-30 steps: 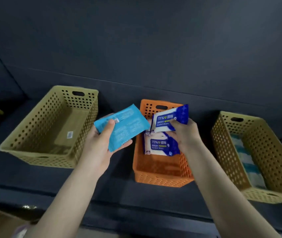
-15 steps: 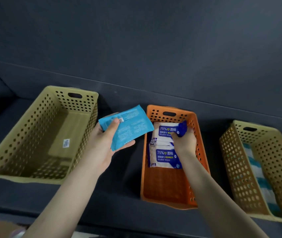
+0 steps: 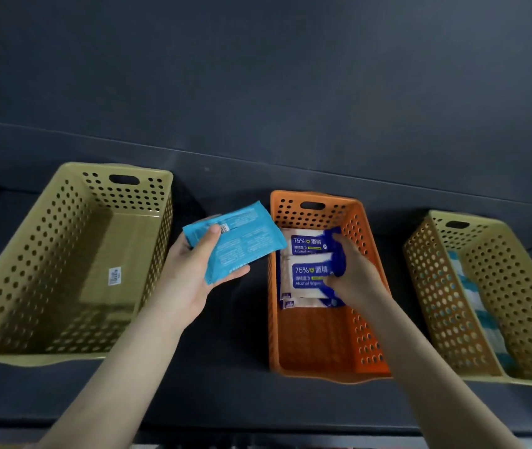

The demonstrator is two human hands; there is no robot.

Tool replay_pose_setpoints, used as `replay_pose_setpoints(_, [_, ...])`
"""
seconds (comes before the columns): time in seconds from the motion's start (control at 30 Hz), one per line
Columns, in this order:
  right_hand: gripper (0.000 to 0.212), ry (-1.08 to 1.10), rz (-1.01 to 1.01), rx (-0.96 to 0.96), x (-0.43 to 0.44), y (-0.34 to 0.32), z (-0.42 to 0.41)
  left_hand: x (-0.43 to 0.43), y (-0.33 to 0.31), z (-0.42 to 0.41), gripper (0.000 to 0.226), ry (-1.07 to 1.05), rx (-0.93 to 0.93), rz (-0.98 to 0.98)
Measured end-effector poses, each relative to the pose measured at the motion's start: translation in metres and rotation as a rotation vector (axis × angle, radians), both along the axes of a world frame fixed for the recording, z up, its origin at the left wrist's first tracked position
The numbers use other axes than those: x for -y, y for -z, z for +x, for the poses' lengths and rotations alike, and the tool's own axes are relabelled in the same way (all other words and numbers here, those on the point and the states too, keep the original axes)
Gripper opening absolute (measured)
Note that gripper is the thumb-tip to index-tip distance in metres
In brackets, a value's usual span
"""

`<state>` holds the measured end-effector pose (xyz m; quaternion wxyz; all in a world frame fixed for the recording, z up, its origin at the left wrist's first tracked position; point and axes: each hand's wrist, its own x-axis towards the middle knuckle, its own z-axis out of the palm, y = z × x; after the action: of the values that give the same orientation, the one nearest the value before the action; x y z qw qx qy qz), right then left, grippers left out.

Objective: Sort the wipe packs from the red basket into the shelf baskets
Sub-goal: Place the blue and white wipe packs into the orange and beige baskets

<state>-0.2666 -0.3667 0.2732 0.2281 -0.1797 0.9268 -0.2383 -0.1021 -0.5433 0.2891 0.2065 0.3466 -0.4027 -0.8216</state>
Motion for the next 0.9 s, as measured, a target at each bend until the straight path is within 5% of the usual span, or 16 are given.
replay_pose_setpoints(0.23, [0.062, -0.248, 0.245, -0.264, -0.002, 0.01, 0.02, 0.0, 0.001, 0.001, 0.028, 0.028, -0.002, -0.024])
replay_pose_setpoints(0.43, [0.061, -0.381, 0.229, -0.137, -0.005, 0.011, 0.012, -0.002, 0.001, 0.002, 0.025, 0.02, 0.007, -0.013])
replay_pose_setpoints(0.67, [0.059, -0.385, 0.204, -0.135, -0.007, 0.011, 0.01, -0.003, -0.008, 0.003, 0.03, 0.004, 0.049, -0.043])
replay_pose_setpoints(0.77, [0.039, -0.164, -0.017, -0.143, -0.004, -0.008, 0.013, -0.002, -0.018, 0.001, 0.047, 0.068, 0.031, -0.144])
replay_pose_setpoints(0.9, [0.051, 0.3, -0.616, 0.598, -0.005, -0.059, 0.027, -0.012, -0.032, -0.015, 0.04, 0.304, -0.091, -0.469])
